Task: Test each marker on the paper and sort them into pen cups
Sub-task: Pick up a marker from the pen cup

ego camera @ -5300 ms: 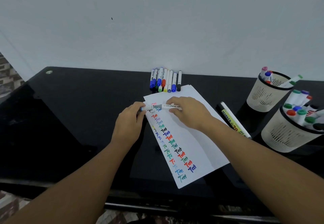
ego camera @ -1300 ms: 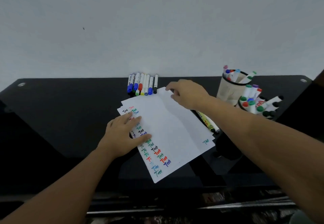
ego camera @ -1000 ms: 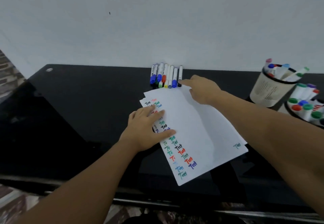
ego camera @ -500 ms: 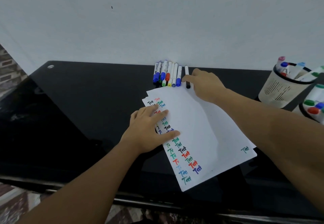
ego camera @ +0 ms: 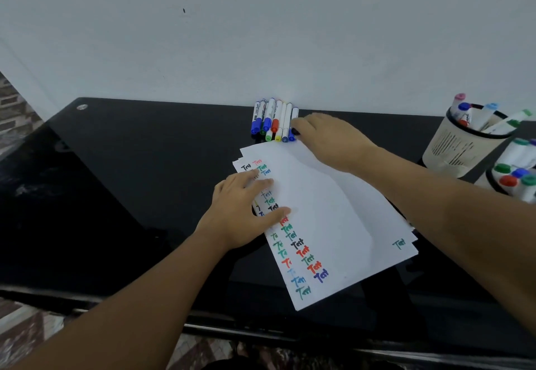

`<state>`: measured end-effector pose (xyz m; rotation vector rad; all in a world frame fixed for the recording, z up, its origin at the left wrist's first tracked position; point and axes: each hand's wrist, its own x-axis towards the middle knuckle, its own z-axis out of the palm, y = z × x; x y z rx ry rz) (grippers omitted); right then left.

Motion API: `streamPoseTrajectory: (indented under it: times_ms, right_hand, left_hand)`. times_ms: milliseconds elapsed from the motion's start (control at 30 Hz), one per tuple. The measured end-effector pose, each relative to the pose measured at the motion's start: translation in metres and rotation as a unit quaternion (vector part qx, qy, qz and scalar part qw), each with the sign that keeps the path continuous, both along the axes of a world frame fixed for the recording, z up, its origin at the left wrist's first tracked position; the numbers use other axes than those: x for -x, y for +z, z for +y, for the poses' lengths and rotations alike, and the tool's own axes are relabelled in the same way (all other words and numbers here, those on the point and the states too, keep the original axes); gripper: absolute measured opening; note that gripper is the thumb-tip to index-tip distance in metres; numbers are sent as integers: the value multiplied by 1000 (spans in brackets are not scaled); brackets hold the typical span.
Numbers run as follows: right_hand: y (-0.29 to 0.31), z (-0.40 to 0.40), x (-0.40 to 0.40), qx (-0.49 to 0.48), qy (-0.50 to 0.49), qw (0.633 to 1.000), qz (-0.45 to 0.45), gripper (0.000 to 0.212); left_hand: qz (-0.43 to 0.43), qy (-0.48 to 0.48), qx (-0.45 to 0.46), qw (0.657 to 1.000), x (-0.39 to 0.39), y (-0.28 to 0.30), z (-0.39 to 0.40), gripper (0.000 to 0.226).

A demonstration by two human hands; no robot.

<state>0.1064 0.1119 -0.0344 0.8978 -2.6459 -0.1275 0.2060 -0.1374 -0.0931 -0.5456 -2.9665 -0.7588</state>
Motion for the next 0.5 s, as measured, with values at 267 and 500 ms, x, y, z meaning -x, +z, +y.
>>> streamPoseTrajectory:
  times_ms: [267,500]
  right_hand:
    - [-11,-37,-59,129,-71,964,-221,36]
    - [-13,-36,-73,4,-50,978,-203,37]
  left_hand:
    - [68,51,-59,995,-6,2,1,59]
    - [82,53,-58,994,-5,-1,0,55]
